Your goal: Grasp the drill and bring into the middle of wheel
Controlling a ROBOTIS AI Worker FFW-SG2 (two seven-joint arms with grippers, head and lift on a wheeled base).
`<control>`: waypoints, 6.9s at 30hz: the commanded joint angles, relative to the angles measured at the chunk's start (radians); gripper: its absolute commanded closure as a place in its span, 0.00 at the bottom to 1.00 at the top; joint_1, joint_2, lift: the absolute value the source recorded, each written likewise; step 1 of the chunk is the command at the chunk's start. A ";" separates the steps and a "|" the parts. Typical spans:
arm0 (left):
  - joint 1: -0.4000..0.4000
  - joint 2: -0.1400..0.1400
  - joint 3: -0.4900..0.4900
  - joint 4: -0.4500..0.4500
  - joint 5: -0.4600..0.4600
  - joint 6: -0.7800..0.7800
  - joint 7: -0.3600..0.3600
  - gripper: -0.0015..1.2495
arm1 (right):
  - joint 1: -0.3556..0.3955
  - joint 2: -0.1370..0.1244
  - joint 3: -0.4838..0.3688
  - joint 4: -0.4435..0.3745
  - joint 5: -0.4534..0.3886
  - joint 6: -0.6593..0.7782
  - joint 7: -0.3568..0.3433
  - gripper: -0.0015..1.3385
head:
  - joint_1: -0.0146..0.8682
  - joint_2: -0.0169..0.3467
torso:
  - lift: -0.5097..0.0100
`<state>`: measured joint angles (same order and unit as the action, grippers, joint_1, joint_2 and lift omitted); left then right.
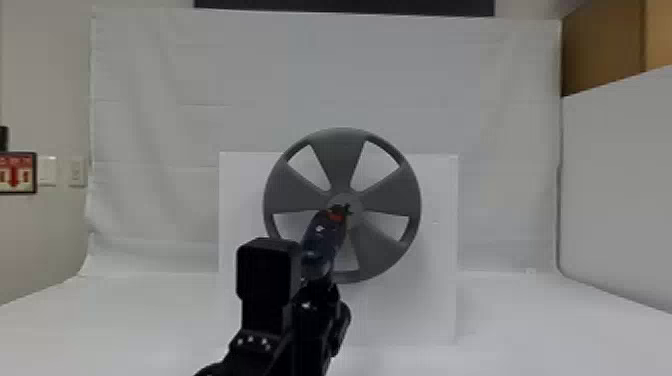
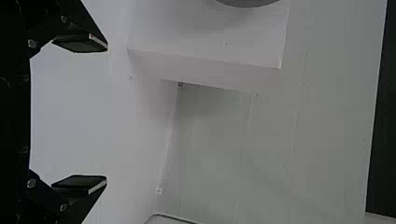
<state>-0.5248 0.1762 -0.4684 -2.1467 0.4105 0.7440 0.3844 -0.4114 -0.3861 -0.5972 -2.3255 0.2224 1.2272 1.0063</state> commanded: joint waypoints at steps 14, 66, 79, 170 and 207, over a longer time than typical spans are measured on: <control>0.155 0.014 0.177 -0.050 0.007 0.002 -0.052 0.97 | -0.001 0.007 -0.007 0.000 0.000 0.000 0.000 0.21 | 0.02 0.05 | 0.20; 0.221 0.012 0.235 0.048 -0.107 -0.002 0.022 0.97 | 0.000 0.019 -0.006 0.000 0.002 -0.002 0.000 0.21 | 0.02 0.05 | 0.20; 0.223 0.012 0.244 0.054 -0.102 -0.008 0.022 0.77 | 0.000 0.021 -0.007 0.000 0.000 -0.002 0.000 0.21 | 0.02 0.05 | 0.20; 0.166 -0.029 0.734 0.067 -0.263 0.051 -0.567 0.04 | 0.014 0.010 -0.026 0.000 -0.011 -0.003 0.000 0.21 | 0.02 0.05 | 0.20; 0.177 -0.015 0.794 0.056 -0.308 0.090 -0.657 0.04 | 0.011 0.012 -0.032 0.000 -0.017 -0.003 0.000 0.21 | 0.02 0.05 | 0.20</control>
<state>-0.3502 0.1605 0.3211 -2.0868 0.1051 0.8345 -0.2733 -0.3988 -0.3744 -0.6273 -2.3255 0.2067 1.2251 1.0063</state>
